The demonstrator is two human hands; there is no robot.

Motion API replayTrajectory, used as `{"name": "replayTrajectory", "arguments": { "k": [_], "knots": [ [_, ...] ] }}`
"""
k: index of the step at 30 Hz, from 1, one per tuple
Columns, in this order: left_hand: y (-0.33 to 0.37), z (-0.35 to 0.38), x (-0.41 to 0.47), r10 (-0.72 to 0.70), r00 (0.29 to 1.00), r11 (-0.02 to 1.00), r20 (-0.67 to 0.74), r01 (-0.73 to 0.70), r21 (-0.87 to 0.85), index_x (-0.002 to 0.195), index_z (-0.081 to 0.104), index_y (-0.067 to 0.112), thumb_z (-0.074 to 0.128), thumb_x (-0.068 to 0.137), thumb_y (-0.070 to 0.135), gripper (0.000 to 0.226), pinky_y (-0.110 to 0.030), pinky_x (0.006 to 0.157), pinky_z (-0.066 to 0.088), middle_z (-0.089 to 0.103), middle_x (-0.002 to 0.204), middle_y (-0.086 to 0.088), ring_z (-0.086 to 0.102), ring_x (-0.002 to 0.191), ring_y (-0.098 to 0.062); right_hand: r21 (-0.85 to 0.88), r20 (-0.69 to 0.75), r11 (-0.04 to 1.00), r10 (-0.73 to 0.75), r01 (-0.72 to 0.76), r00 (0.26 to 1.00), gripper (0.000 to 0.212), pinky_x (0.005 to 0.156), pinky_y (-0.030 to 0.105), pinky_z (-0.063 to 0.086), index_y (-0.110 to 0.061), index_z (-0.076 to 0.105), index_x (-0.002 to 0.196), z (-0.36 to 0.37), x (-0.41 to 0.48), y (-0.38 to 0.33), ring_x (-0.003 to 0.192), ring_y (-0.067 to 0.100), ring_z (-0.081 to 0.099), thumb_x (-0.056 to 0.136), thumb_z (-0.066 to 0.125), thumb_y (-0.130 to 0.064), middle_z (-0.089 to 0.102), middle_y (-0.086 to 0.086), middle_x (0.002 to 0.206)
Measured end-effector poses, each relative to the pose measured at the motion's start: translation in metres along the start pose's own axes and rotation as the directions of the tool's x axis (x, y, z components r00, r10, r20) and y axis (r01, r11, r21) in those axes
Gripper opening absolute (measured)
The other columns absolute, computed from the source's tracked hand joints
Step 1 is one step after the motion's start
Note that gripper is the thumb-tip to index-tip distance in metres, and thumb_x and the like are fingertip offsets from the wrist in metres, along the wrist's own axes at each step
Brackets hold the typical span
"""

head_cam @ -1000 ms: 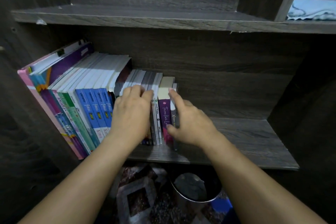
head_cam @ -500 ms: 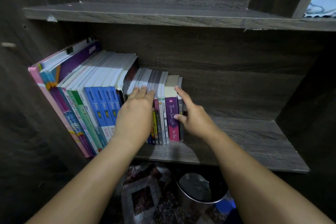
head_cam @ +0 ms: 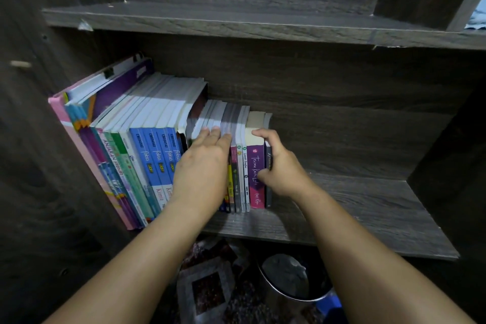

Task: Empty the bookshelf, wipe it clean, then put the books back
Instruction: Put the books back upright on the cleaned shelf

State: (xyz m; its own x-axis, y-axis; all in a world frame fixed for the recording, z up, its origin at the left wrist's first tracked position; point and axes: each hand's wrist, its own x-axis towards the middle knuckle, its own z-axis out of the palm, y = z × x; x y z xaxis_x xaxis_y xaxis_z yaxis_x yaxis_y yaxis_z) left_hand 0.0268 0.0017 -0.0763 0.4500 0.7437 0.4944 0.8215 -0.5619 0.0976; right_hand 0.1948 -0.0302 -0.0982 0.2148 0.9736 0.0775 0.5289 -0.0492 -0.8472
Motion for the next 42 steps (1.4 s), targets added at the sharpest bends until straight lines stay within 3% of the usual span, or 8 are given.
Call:
{"name": "replayTrajectory", "arguments": {
  "k": [5, 8, 12, 16, 20, 23, 35, 42],
  "knots": [
    [-0.001, 0.005, -0.005, -0.017, 1.0, 1.0, -0.023, 0.018, 0.005, 0.141, 0.047, 0.013, 0.065, 0.088, 0.002, 0.057, -0.033, 0.11, 0.03, 0.045, 0.146, -0.009, 0.038, 0.138, -0.023, -0.048, -0.02, 0.997, -0.069, 0.068, 0.997, 0.075, 0.059, 0.013, 0.051, -0.054, 0.031, 0.124, 0.004, -0.005, 0.006, 0.093, 0.006, 0.062, 0.088, 0.056, 0.006, 0.054, 0.005, 0.127],
    [0.001, 0.006, -0.006, -0.018, 1.0, 1.0, -0.019, 0.019, 0.003, 0.143, 0.044, 0.013, 0.062, 0.091, 0.005, 0.056, -0.033, 0.112, 0.027, 0.042, 0.149, -0.008, 0.035, 0.14, -0.023, -0.119, 0.05, 0.99, -0.066, 0.072, 0.997, 0.107, 0.075, 0.018, 0.052, -0.071, -0.001, 0.134, 0.006, -0.007, 0.005, 0.133, 0.022, 0.044, 0.087, 0.057, 0.007, 0.02, 0.007, 0.159],
    [0.002, 0.005, -0.009, -0.02, 0.999, 1.0, -0.042, 0.019, -0.01, 0.138, 0.048, 0.008, 0.071, 0.085, 0.01, 0.059, -0.037, 0.109, 0.033, 0.049, 0.142, -0.013, 0.04, 0.136, -0.028, -0.146, 0.035, 0.985, -0.084, 0.088, 0.996, 0.128, 0.096, 0.041, 0.051, -0.071, -0.028, 0.127, 0.005, -0.01, 0.0, 0.136, 0.03, 0.041, 0.08, 0.067, 0.002, 0.01, 0.004, 0.162],
    [0.003, 0.014, -0.018, 0.024, 0.999, 0.999, -0.047, -0.022, 0.04, 0.144, 0.035, 0.003, 0.079, 0.074, 0.005, 0.083, -0.042, 0.112, 0.027, 0.038, 0.147, -0.019, 0.03, 0.141, -0.034, -0.214, -0.079, 0.973, -0.11, 0.091, 0.991, 0.118, 0.108, 0.038, 0.041, -0.05, -0.015, 0.147, 0.003, -0.011, -0.003, 0.139, 0.02, 0.035, 0.08, 0.072, -0.005, 0.016, -0.002, 0.159],
    [0.006, 0.019, -0.02, 0.047, 0.999, 0.992, -0.014, -0.045, 0.118, 0.151, 0.016, 0.005, 0.079, 0.072, 0.003, 0.101, -0.046, 0.116, 0.016, 0.019, 0.154, -0.022, 0.012, 0.145, -0.038, -0.27, -0.094, 0.958, -0.128, 0.099, 0.987, 0.116, 0.101, 0.032, 0.043, -0.043, -0.011, 0.15, 0.002, -0.011, -0.006, 0.137, 0.021, 0.037, 0.078, 0.074, -0.01, 0.015, -0.001, 0.159],
    [0.008, 0.019, -0.022, 0.04, 0.999, 0.992, -0.012, -0.038, 0.12, 0.151, 0.015, 0.006, 0.079, 0.07, 0.003, 0.103, -0.046, 0.115, 0.015, 0.02, 0.155, -0.021, 0.012, 0.146, -0.038, -0.378, -0.091, 0.923, -0.121, 0.078, 0.988, 0.113, 0.11, 0.041, 0.036, -0.041, -0.009, 0.151, -0.002, -0.014, -0.01, 0.144, 0.026, 0.027, 0.079, 0.074, -0.017, 0.01, 0.004, 0.161],
    [0.08, -0.018, -0.027, 0.202, 0.979, 0.979, 0.006, -0.202, -0.031, 0.134, 0.048, 0.009, 0.068, 0.077, 0.021, 0.061, -0.05, 0.102, 0.04, 0.055, 0.126, -0.012, 0.044, 0.125, -0.035, -0.768, -0.207, 0.633, -0.108, -0.093, 0.972, 0.056, 0.103, 0.04, 0.037, -0.029, 0.047, 0.14, -0.084, -0.11, -0.015, 0.126, 0.026, 0.046, 0.086, 0.06, -0.026, 0.047, 0.001, 0.14],
    [0.158, -0.004, -0.05, 0.357, 0.934, 0.926, 0.0, -0.354, -0.131, 0.128, 0.055, 0.012, 0.066, 0.079, 0.023, 0.051, -0.048, 0.098, 0.043, 0.06, 0.116, -0.009, 0.053, 0.115, -0.033, -0.778, -0.276, 0.581, 0.028, -0.24, 0.961, 0.047, 0.101, 0.038, 0.036, -0.026, 0.053, 0.134, -0.126, -0.188, 0.028, 0.121, 0.026, 0.048, 0.087, 0.06, -0.029, 0.053, 0.001, 0.13]
  ]
}}
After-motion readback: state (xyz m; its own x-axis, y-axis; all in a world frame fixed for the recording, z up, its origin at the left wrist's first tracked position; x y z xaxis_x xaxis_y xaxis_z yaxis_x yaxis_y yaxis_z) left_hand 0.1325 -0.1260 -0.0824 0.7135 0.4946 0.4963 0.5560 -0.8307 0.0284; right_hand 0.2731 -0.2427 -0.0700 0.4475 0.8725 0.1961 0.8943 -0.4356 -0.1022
